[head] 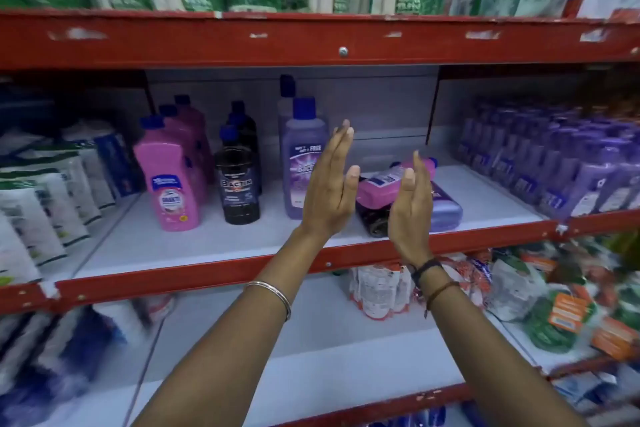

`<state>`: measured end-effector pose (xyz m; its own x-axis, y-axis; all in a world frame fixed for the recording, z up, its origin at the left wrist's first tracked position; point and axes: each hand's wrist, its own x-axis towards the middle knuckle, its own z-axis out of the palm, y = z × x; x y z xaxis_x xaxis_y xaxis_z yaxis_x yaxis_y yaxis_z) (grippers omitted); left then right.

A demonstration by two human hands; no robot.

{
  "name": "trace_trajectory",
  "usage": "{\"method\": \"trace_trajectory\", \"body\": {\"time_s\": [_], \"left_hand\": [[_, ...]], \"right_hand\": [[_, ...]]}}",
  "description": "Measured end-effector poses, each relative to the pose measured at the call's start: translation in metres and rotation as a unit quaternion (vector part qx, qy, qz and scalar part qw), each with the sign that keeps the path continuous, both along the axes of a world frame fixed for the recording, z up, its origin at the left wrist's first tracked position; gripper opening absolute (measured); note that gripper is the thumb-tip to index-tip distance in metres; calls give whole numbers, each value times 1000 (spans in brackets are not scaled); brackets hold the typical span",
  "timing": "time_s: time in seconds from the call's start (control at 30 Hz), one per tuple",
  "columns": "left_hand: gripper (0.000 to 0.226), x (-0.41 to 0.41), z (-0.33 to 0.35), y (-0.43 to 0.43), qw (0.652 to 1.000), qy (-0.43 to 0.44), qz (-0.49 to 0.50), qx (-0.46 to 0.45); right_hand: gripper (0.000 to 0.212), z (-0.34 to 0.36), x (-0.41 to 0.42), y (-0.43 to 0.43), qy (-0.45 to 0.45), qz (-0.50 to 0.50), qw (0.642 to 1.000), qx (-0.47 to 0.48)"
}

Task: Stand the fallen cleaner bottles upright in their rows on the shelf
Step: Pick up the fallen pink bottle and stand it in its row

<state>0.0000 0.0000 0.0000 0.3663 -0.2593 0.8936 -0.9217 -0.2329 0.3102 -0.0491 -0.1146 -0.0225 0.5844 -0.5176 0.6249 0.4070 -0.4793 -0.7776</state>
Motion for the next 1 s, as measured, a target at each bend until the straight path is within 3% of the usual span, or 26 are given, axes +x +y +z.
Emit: {"method": "trace_trajectory", "body": {"time_s": [0.2, 0.3, 0.37, 0.47, 0.57, 0.67, 0.73, 0.8, 1.0], "left_hand": [[48, 19, -18, -50, 977, 211, 13, 1], [48, 45, -14, -72, 941, 332, 65, 27], [44, 69, -9, -85, 910, 396, 87, 83], [35, 93, -1, -97, 884, 419, 81, 190], [24, 94, 4, -97, 885, 409, 53, 217], [18, 91, 5, -94, 876, 447, 6, 181], [49, 87, 5, -89, 866, 483, -15, 129], [62, 80, 6, -79, 865, 495, -36, 78], [38, 46, 17, -31, 877, 463, -123, 7]], "right_hand": [[62, -18, 18, -39, 104, 23, 985, 135], [61, -17, 32, -53, 153, 14, 978, 140], [50, -13, 39, -60, 163, 15, 978, 131], [31, -5, 47, -67, 179, 23, 975, 128], [21, -2, 57, -72, 209, 13, 974, 82], [13, -4, 62, -76, 210, 19, 972, 100], [21, -4, 59, -77, 177, 39, 975, 130], [27, -2, 54, -73, 137, 51, 977, 155], [25, 6, 30, -42, 56, 94, 976, 188]]}}
